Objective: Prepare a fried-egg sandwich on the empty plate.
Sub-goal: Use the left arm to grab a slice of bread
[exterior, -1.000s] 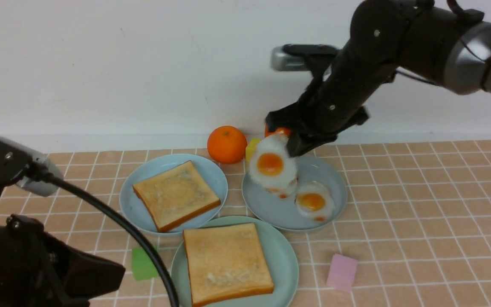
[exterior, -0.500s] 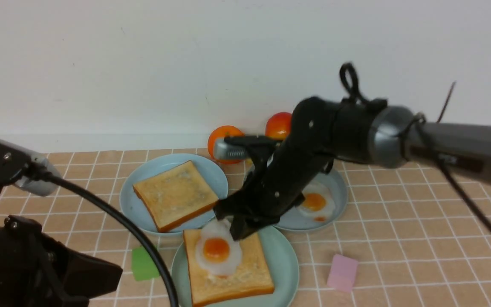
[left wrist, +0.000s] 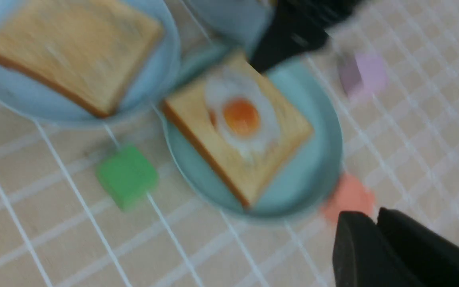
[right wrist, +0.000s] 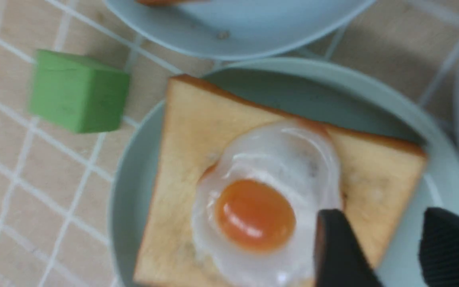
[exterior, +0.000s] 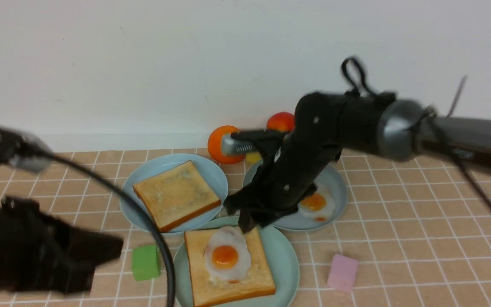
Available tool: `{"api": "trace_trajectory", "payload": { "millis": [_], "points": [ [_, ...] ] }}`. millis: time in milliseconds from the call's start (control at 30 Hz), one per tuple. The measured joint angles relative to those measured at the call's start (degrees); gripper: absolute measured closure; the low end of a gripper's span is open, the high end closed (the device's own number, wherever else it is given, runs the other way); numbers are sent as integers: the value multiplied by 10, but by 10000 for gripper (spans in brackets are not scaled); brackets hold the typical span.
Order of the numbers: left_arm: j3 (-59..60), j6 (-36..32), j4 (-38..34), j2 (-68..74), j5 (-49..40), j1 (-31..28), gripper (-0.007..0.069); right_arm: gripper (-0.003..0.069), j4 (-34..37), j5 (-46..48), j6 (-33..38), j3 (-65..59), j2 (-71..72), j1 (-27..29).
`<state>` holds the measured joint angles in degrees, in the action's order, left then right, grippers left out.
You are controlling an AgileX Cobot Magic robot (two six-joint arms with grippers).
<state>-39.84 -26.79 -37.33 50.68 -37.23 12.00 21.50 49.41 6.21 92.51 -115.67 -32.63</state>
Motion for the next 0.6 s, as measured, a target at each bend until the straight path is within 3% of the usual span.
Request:
{"api": "trace_trajectory", "payload": {
  "millis": [33, 100, 233, 433, 600],
  "points": [
    [0, 0, -1, 1, 6, 0, 541, 318, -1, 1, 0, 0, 8, 0],
    [0, 58, -5, 20, 63, 0, 529, 278, -18, 23, 7, 0, 57, 0],
    [-8, 176, -4, 88, 127, -9, 493, 264, -30, 75, 16, 0, 145, 0],
    [-107, 262, 9, 265, 83, -51, 365, 305, -9, 109, 59, -40, 268, 0],
    [-206, 279, 18, 398, 46, -63, 284, 365, 46, 98, 144, -116, 345, 0]
  ]
}}
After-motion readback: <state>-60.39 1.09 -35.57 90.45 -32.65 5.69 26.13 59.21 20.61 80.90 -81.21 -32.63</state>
